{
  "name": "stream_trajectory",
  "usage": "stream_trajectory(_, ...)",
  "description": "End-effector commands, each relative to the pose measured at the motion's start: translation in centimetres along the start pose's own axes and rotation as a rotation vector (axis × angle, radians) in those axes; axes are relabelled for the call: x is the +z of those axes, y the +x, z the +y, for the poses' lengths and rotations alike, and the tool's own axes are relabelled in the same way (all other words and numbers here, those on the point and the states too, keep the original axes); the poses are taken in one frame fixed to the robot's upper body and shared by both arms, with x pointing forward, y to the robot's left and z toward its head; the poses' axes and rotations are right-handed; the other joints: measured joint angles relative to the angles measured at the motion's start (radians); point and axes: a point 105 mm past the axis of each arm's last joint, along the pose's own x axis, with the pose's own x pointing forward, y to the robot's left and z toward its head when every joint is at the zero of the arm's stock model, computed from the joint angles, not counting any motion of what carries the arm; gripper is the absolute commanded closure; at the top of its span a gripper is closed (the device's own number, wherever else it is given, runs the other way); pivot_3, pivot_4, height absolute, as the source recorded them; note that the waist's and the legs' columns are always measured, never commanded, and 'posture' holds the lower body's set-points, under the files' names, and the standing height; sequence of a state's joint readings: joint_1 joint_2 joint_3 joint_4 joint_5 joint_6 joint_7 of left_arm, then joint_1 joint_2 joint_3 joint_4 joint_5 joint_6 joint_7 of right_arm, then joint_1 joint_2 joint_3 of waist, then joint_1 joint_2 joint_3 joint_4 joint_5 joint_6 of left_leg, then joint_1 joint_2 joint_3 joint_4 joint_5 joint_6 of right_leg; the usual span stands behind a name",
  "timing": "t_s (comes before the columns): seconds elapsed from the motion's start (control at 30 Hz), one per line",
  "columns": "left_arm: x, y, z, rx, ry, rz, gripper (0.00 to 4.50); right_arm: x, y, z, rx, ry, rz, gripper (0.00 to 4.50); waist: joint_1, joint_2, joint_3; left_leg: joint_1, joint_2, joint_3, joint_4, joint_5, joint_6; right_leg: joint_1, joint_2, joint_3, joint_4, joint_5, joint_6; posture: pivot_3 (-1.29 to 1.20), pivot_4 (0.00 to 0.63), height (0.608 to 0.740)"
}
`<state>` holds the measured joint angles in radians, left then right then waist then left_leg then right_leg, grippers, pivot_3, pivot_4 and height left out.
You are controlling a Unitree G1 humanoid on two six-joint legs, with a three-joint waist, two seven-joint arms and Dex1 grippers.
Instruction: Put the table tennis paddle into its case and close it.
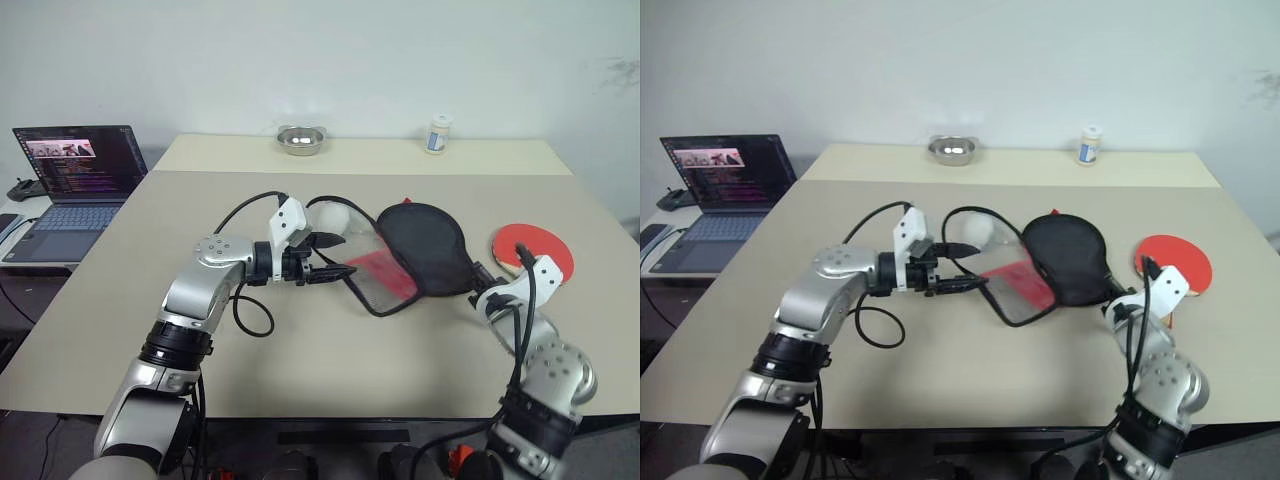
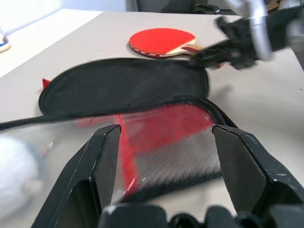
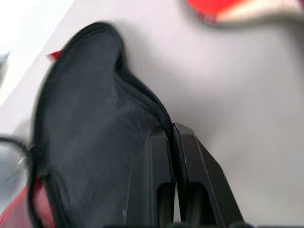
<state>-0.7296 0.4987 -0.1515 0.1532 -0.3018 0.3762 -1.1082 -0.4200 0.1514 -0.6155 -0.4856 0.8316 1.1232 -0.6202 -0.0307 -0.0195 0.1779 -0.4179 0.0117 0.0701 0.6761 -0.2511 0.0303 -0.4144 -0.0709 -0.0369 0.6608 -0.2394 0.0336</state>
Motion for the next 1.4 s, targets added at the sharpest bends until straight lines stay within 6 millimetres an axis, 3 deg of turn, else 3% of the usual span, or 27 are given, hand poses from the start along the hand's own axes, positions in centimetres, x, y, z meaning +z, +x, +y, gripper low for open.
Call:
stream_trajectory(0.03, 1.1, 0.4, 0.3, -0.018, 0.049, -0.022, 1.14, -0.8, -1.6, 3.2, 0.087, 0.071, 0.006, 4.47, 0.0, 0.0, 0.0, 0.0, 0.0, 0.0, 0.0, 0.0, 0.0, 0.0, 0.0, 0.0, 0.0, 0.0, 0.0, 0.0, 0.15, 0.74)
stream_trajectory(0.13, 1.3, 0.6, 0.4, -0.028, 0.054, -0.024, 1.14, -2.0, -1.8, 4.2, 0.11, 0.063, 0.051, 4.47, 0.0, 0.0, 0.0, -0.001, 0.0, 0.0, 0.0, 0.0, 0.0, 0.0, 0.001, 0.0, -0.001, 0.0, 0.0, 0.0, 0.15, 0.74)
stream_trajectory(0.33, 1.4, 0.5, 0.8, -0.028, 0.063, -0.022, 1.14, -4.7, -2.5, 3.9, 0.098, 0.015, 0.165, 4.47, 0.0, 0.0, 0.0, -0.002, 0.0, 0.0, -0.001, 0.0, 0.0, 0.0, 0.001, -0.001, -0.003, 0.0, 0.0, 0.0, 0.15, 0.74)
stream_trajectory(0.57, 1.3, 0.2, 1.0, -0.017, 0.068, -0.019, 1.14, -6.4, -3.0, 3.5, 0.154, -0.186, 0.28, 4.47, 0.0, 0.0, 0.0, -0.004, 0.001, -0.001, -0.001, 0.0, 0.0, -0.002, 0.001, -0.001, -0.002, 0.0, 0.0, 0.0, 0.15, 0.74)
stream_trajectory(0.7, 1.3, 0.2, 1.0, -0.012, 0.071, -0.018, 1.14, -6.5, -3.2, 3.8, 0.224, -0.327, 0.298, 3.43, 0.0, -0.001, 0.0, -0.006, 0.0, -0.001, -0.001, 0.0, 0.0, -0.003, 0.001, -0.001, -0.003, 0.0, 0.0, 0.0, 0.15, 0.74)
stream_trajectory(0.9, 1.3, 0.2, 1.1, -0.006, 0.077, -0.016, 1.14, -6.3, -4.2, 3.7, 0.367, -0.701, 0.302, 1.36, 0.001, -0.001, 0.0, -0.009, 0.0, -0.001, 0.0, 0.0, 0.001, -0.006, 0.005, -0.001, -0.004, 0.0, 0.001, 0.0, 0.15, 0.74)
stream_trajectory(1.13, 1.2, -0.2, 1.2, 0.002, 0.076, -0.01, 1.14, -2.9, -4.8, 6.5, 0.614, -0.697, 0.19, 1.36, 0.002, -0.002, 0.001, -0.01, 0.001, -0.002, 0.0, 0.0, 0.001, -0.006, 0.007, -0.001, -0.004, -0.002, 0.004, 0.0, 0.15, 0.74)
stream_trajectory(1.23, 0.9, -0.6, 1.3, -0.002, 0.073, 0.011, 1.14, -2.0, -3.7, 7.5, 0.654, -0.686, 0.171, 1.36, 0.002, -0.002, 0.001, -0.009, 0.001, -0.002, 0.001, 0.0, 0.001, -0.006, 0.008, -0.001, -0.004, -0.003, 0.006, 0.0, 0.15, 0.74)
stream_trajectory(1.33, 0.2, -1.5, 1.6, -0.002, 0.06, 0.052, 1.14, -2.1, -1.9, 8.5, 0.674, -0.719, 0.176, 0.75, 0.001, -0.002, 0.001, -0.009, 0.001, -0.002, 0.001, 0.0, 0.001, -0.006, 0.008, -0.001, -0.004, -0.003, 0.006, 0.0, 0.15, 0.74)
stream_trajectory(1.4, -0.2, -2.2, 1.7, -0.005, 0.05, 0.078, 1.14, -2.5, -0.3, 8.8, 0.664, -0.745, 0.183, 0.09, 0.001, -0.002, 0.001, -0.009, 0.001, -0.002, 0.0, 0.0, 0.001, -0.006, 0.008, -0.001, -0.004, -0.001, 0.003, 0.0, 0.15, 0.74)
